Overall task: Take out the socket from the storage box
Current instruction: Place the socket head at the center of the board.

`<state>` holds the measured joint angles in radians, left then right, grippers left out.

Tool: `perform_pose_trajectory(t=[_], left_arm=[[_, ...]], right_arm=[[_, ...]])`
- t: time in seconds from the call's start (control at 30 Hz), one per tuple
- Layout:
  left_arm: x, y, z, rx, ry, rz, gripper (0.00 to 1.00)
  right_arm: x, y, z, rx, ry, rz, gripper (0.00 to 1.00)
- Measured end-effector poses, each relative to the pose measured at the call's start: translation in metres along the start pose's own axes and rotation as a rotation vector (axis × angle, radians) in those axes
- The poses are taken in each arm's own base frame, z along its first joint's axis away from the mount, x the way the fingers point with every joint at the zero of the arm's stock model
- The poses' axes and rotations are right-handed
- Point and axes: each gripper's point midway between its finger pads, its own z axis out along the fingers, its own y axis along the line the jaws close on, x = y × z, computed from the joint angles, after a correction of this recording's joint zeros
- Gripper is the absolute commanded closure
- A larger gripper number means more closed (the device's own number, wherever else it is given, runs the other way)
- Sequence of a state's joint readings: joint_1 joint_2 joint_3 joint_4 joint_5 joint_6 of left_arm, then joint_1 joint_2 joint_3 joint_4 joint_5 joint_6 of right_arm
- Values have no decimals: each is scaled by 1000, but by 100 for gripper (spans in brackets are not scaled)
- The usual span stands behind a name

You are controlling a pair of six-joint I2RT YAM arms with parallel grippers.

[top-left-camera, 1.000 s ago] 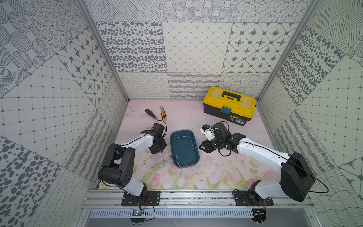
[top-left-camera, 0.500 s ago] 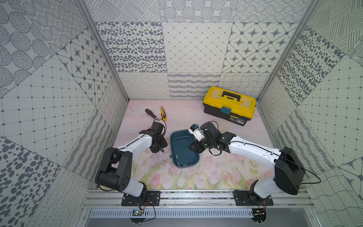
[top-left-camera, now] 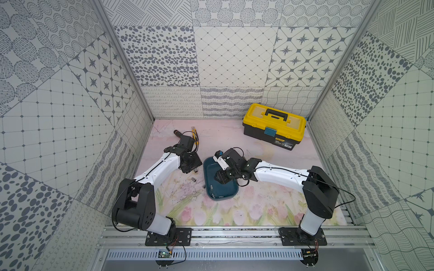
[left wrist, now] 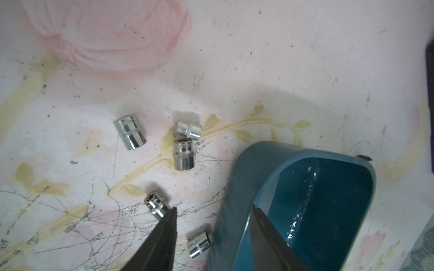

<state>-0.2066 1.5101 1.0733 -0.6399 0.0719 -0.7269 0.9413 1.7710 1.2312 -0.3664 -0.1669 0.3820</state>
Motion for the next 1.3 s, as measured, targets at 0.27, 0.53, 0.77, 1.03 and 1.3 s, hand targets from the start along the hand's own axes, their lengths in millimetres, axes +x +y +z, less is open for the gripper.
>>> perform_pose_trajectory(t=[0.27, 0.53, 0.77, 1.03, 1.3], left_arm=[[-23, -13, -18, 45, -47, -1, 45], [-32, -15, -21, 60, -53, -10, 45], [-29, -11, -17, 62, -35, -19, 45], [-24, -2, -13, 51, -18, -24, 44], [-27, 3, -18, 57, -33, -31, 44]], right_arm=[[21, -10, 22, 84, 54, 73, 54], [38, -11, 31, 147, 90, 104, 45], [44, -15, 41, 214, 125, 108, 38], [40, -4, 46, 233, 136, 84, 35], [41, 1, 55, 249, 152, 69, 36]])
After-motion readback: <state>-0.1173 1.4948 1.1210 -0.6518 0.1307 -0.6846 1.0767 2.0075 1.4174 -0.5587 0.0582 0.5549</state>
